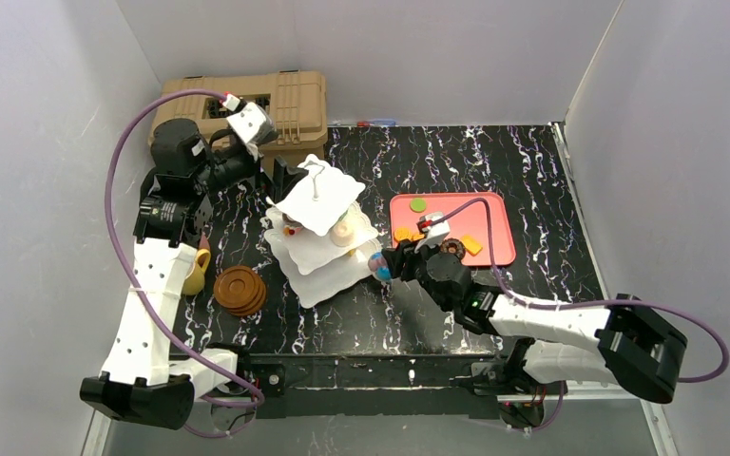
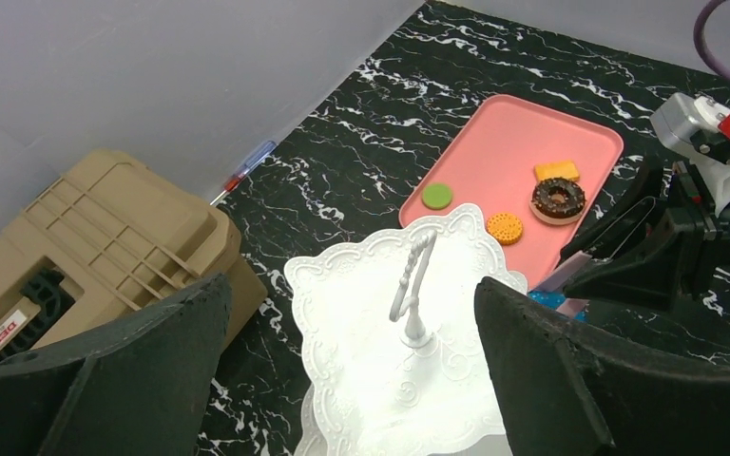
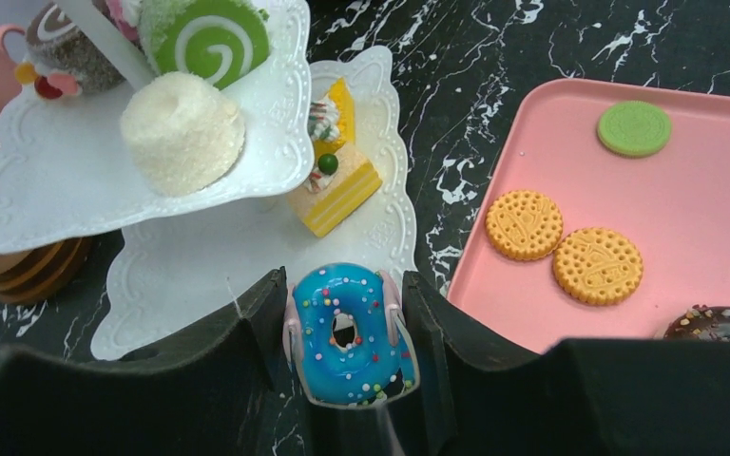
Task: Serve the afternoon tea
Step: Place the desert on the desert table.
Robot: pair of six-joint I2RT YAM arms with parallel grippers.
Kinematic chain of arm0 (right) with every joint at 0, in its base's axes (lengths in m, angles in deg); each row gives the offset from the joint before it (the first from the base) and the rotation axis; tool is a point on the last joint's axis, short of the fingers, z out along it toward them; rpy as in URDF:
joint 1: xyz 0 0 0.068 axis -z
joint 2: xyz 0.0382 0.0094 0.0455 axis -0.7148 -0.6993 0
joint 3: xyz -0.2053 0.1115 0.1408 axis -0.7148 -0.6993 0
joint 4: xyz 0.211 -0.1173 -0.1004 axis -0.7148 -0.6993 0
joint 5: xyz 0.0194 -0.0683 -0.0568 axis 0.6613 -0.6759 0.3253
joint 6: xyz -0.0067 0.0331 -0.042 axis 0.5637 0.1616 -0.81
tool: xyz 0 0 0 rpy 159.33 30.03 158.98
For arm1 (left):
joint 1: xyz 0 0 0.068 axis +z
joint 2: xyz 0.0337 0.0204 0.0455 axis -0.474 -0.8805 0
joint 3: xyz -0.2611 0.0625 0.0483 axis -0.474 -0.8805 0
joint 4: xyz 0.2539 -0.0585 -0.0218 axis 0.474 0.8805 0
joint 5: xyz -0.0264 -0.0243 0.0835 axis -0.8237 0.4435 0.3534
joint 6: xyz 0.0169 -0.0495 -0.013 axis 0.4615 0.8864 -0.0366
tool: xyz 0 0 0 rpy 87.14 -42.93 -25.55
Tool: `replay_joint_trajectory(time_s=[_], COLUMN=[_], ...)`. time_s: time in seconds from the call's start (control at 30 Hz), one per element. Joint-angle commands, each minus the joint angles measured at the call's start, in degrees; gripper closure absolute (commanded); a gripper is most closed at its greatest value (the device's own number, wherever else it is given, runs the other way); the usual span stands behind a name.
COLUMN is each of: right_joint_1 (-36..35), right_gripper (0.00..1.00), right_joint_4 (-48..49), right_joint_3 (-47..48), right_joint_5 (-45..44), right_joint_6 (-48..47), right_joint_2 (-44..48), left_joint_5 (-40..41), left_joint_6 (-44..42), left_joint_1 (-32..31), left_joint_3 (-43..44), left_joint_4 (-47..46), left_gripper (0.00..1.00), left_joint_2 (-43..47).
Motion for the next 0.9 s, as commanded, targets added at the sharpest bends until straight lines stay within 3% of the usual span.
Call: replay_joint_trajectory(time_s=[0.0,0.43,0.6,0.77,0.87], right_joint_1=[-0.8,-0.9,-0.8,-0.8,-0.8], right_gripper=[0.85,0.81,0.69,0.51,0.45], right_joint_4=[19.1,32.3,37.1,37.2,36.5], right_joint_3=[-1.1,-1.4,-1.8,-1.8,-2.6], right_joint_5=[-6.5,-7.7,-7.5,-7.2,-7.3], right_joint_6=[-1.2,3.1,4.4,4.7,4.8], right_joint_2=[-3.1,-16.0,-19.7,-20.8,-19.4], left_joint_5=[3.1,4.5,4.3,4.3,4.4], left_joint_6=[2.7,1.6,1.6,1.9,2.0], left_joint_1=[-0.2,-0.2,-0.2,-0.2,-0.2], left_joint_3=[3.4,2.5,2.3,2.4,2.4], left_joint_4=[2.4,2.8,3.2,2.9,2.4], left_gripper=[0.02,0.02,0.02,0.02,0.02], left_joint_2=[2.0,4.4,4.8,4.8,4.7])
